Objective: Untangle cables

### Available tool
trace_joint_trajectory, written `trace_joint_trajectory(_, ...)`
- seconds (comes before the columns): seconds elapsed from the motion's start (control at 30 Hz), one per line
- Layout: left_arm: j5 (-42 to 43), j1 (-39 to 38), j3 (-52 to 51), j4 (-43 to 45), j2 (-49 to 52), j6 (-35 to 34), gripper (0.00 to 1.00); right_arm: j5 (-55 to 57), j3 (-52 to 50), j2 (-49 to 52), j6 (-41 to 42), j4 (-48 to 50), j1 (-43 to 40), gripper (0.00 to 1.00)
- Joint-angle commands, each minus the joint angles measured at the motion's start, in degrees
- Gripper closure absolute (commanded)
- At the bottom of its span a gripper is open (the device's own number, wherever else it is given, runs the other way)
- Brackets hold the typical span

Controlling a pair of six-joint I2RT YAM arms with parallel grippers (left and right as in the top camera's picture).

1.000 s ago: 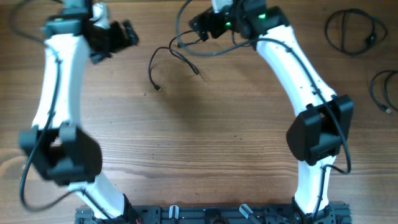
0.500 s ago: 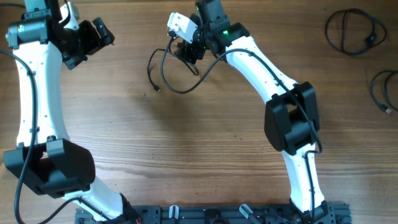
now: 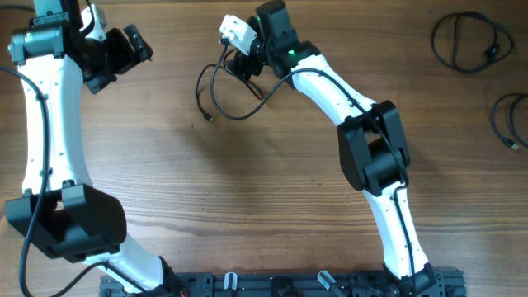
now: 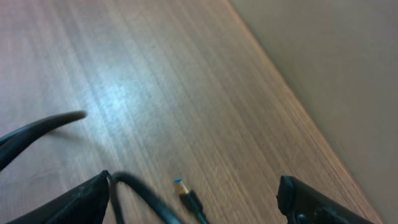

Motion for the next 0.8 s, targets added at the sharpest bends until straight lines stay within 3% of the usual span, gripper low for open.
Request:
trace_joint_trajectory(0.0, 0.4, 0.2, -0.4, -0.4, 0.5, 0.3, 0.0, 2.0, -0.3, 2.0, 7.2, 3.1, 0.0, 0.2)
trace_joint_trajectory(0.03, 0.4, 0.2, -0.4, -0.4, 0.5, 0.3, 0.0, 2.0, -0.3, 2.2, 8.5, 3.8, 0.0, 0.24)
trace_joint_trajectory(0.17, 0.5, 0.2, -0.4, -0.4, 0.5, 0.3, 0.0, 6.6, -0.3, 2.2, 18.1, 4.7, 0.0, 0.64)
trace_joint_trajectory(0.23, 0.5, 0.2, -0.4, -0.4, 0.5, 0.3, 0.0, 10.5, -0.3, 2.2, 24.9, 4.8, 0.0, 0.74)
trace_joint_trajectory(0.47, 0.5, 0.1, -0.4, -0.4, 0.5, 0.3, 0.0, 10.1, -0.2, 0.2, 37.5, -2.1, 0.0, 0.82)
trace_joint_trajectory(0.77, 0.5, -0.1, -0.4, -0.3, 1.3, 0.3, 0.0, -0.6, -0.2, -8.1, 39.7, -16.7, 0.0, 0.88)
